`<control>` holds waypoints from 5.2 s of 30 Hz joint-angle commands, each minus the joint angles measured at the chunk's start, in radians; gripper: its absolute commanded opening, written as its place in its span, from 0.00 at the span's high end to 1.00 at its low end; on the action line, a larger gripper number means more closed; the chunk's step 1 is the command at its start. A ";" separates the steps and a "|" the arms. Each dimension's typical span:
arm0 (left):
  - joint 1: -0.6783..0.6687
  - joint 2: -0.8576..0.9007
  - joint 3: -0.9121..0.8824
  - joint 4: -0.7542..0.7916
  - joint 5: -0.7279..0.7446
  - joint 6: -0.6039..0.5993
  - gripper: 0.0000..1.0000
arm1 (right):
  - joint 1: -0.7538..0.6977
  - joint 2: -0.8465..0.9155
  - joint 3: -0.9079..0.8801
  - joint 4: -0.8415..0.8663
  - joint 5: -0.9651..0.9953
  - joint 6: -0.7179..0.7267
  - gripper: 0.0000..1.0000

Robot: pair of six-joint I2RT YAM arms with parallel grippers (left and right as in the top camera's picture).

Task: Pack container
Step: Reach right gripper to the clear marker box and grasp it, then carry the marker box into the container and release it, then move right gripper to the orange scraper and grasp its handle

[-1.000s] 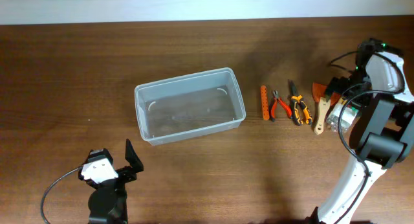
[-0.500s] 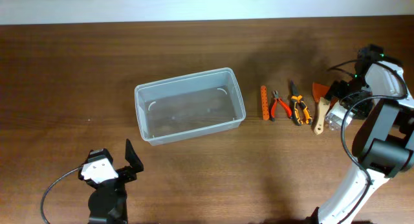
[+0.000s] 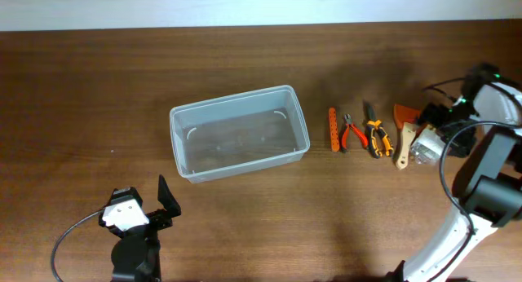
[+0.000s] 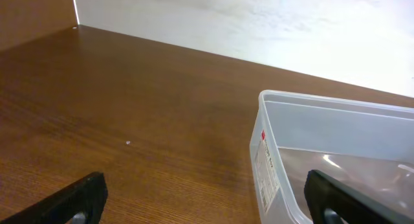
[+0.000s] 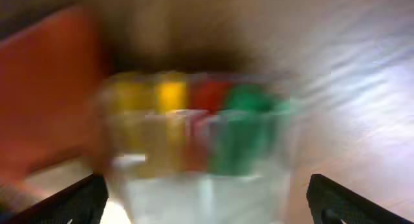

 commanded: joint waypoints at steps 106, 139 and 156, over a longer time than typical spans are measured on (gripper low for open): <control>-0.004 -0.005 -0.004 -0.001 -0.004 0.009 0.01 | 0.234 -0.043 0.096 -0.076 0.093 -0.137 0.02; -0.004 -0.005 -0.004 -0.001 -0.003 0.009 0.01 | 0.234 -0.041 -0.192 0.227 0.056 -0.069 0.44; -0.004 -0.005 -0.004 -0.001 -0.004 0.009 0.01 | 0.434 -0.225 0.547 -0.329 -0.003 -0.161 0.87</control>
